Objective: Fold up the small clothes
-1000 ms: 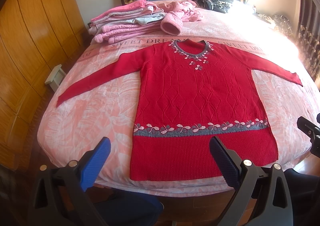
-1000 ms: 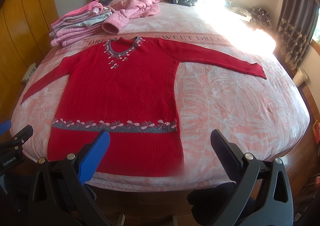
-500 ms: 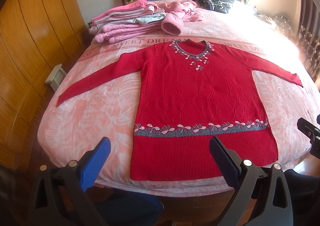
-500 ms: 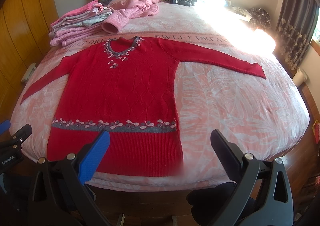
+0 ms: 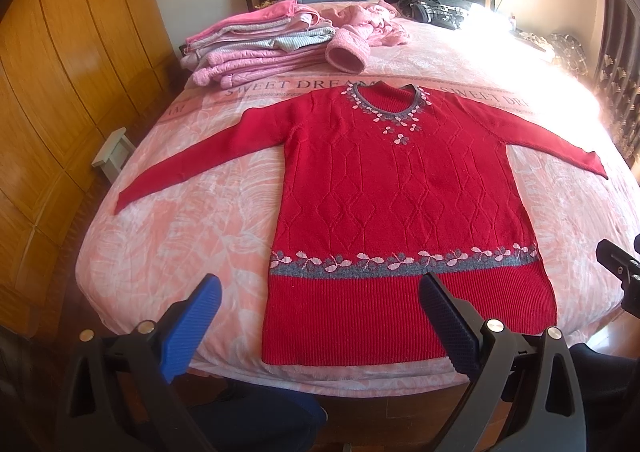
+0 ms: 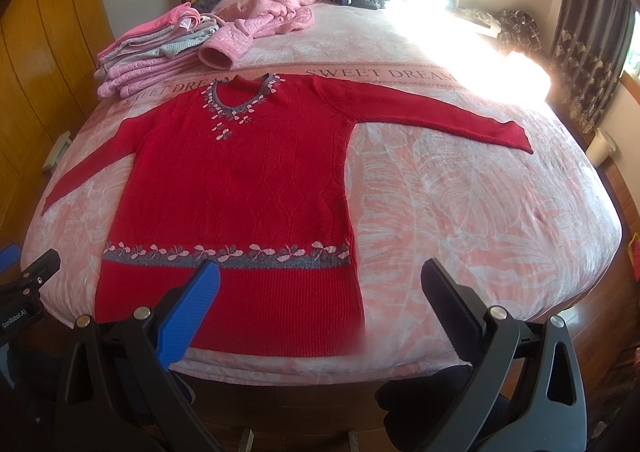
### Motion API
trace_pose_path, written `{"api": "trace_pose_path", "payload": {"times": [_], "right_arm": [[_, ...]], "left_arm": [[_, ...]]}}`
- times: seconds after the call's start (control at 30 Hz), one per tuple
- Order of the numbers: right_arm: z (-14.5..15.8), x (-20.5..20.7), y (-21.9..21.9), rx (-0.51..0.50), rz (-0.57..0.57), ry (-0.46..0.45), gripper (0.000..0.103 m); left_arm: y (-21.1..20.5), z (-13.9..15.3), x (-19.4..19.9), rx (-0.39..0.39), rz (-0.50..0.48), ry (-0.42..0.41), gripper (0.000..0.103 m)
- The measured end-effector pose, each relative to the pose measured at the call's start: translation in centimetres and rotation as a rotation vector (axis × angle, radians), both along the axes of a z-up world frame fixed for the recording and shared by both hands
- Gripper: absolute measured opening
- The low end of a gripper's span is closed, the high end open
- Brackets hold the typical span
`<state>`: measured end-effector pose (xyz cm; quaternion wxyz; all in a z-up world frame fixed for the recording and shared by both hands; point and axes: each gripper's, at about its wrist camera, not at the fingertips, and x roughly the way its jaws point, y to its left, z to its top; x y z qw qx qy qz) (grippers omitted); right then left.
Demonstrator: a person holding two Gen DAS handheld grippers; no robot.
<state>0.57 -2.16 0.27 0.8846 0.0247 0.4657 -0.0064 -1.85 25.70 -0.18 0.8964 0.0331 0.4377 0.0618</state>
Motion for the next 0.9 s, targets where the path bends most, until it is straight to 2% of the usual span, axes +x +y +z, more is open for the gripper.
{"api": "trace_pose_path", "payload": {"times": [0.13, 0.2, 0.3, 0.37, 0.5, 0.67, 0.83, 0.9], "right_arm": [[0.0, 2.2, -2.4, 0.045, -0.057, 0.011, 0.1], [-0.1, 3.7, -3.8, 0.033, -0.087, 0.001, 0.1], [-0.9, 6.3, -6.0, 0.011, -0.131, 0.04, 0.1], [-1.6, 8.3, -8.2, 0.034, -0.178, 0.07, 0.1], [-2.7, 12.7, -12.5, 0.042, -0.239, 0.093, 0.1], [-5.4, 18.0, -20.1, 0.046, -0.329, 0.149, 0.1], [-8.6, 22.4, -28.8, 0.189, -0.422, 0.15, 0.1], [-10.3, 24.1, -31.7, 0.194, -0.446, 0.169, 0.1]], "left_arm": [[0.4, 0.2, 1.9, -0.037, -0.002, -0.005, 0.099], [0.5, 0.1, 3.3, -0.056, 0.003, -0.012, 0.099], [0.1, -0.4, 6.1, -0.058, -0.003, -0.012, 0.099], [0.2, -0.9, 7.8, -0.054, 0.041, 0.012, 0.099], [0.7, -1.4, 11.5, -0.151, 0.116, 0.054, 0.099], [0.4, -2.0, 16.8, -0.125, 0.154, -0.013, 0.099], [0.6, -4.1, 21.8, -0.123, 0.185, -0.004, 0.099], [0.9, -4.9, 23.4, -0.141, 0.199, 0.008, 0.099]]}}
